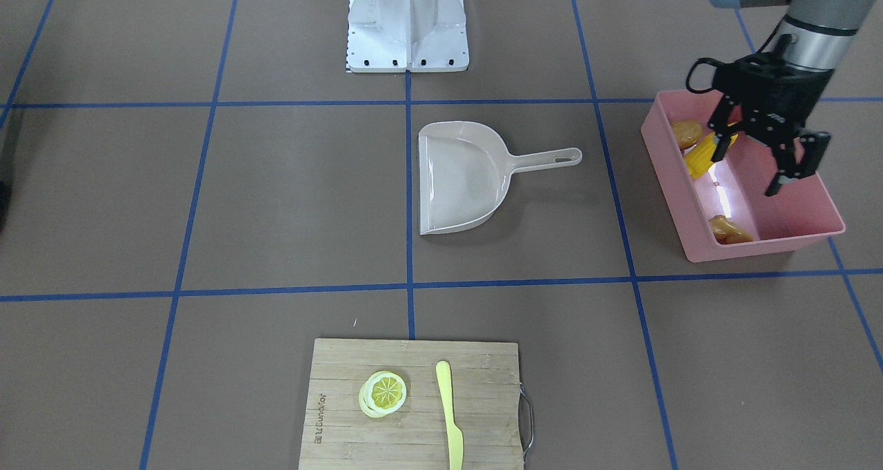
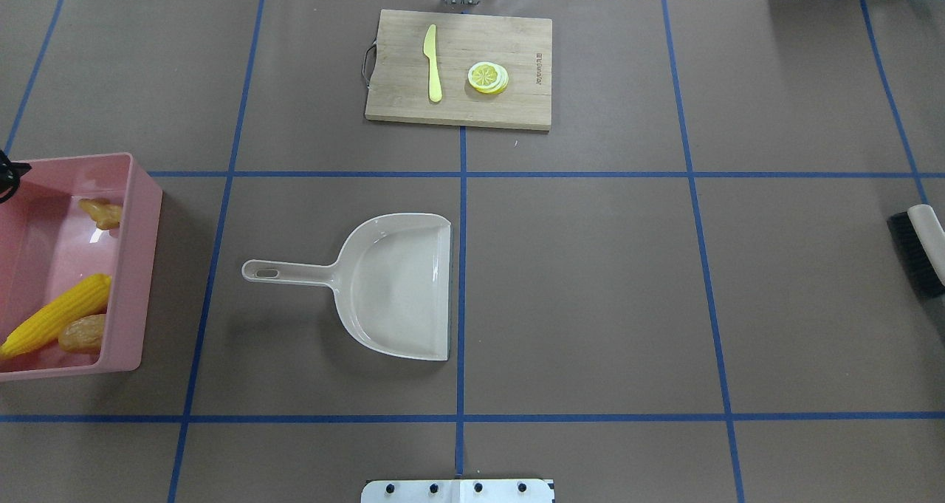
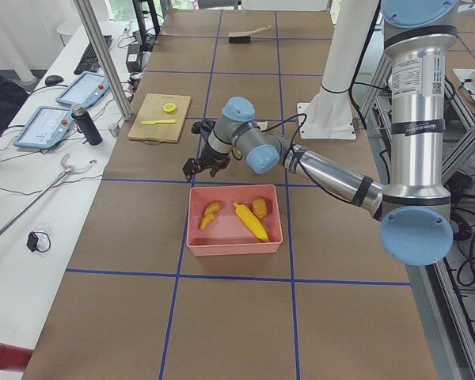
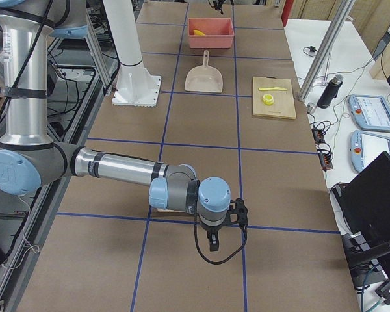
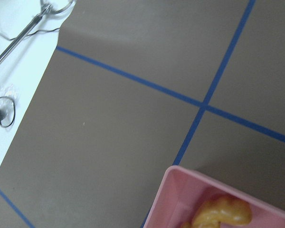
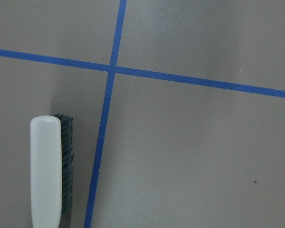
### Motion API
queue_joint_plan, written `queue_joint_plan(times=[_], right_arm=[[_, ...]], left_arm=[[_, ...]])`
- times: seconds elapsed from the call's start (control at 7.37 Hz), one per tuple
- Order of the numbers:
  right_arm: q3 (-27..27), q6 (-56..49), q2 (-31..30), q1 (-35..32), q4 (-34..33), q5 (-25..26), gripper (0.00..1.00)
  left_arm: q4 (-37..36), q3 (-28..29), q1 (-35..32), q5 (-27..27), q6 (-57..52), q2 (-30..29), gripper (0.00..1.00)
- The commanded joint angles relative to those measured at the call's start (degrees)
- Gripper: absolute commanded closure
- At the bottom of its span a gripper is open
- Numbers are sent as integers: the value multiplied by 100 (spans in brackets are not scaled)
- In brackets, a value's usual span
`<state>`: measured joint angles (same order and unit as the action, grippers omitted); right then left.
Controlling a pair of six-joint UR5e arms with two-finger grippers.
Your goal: Sweep and dump trash into bin
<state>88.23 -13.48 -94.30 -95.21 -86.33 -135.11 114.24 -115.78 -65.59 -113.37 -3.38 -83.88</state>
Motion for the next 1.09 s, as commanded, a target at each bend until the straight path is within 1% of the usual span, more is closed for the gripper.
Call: queue_joint_plan(times=[0.0,0.14,0.27,0.41,0.54,0.68,0.81,0.95], right_arm=[[10,4,-18,-24,-24,46,0],[10,12,-18,-24,-33,46,0],[19,12,8,-24,-33,46,0],[62,30,78,-24,-155,46,0],[124,30,279,-24,-608,46,0],[194,39,490,-24,-961,46,0],[195,47,544,-15,-991,46,0],[195,82,527,-15,-991,63,0]], left_arm=[[11,1023,-1300,-2081,953,-178,2],[11,1405,-1707,-2440,945,-268,2],[-163,1444,-1850,-2444,954,-243,2],[-1053,1453,-2139,-2479,936,-399,2],[-1949,1148,-2342,-2479,893,-601,2],[-2324,1223,-2344,-2305,535,-438,2],[-2371,1416,-2518,-2225,62,-158,2],[-2380,1670,-3181,-2224,-534,37,2]])
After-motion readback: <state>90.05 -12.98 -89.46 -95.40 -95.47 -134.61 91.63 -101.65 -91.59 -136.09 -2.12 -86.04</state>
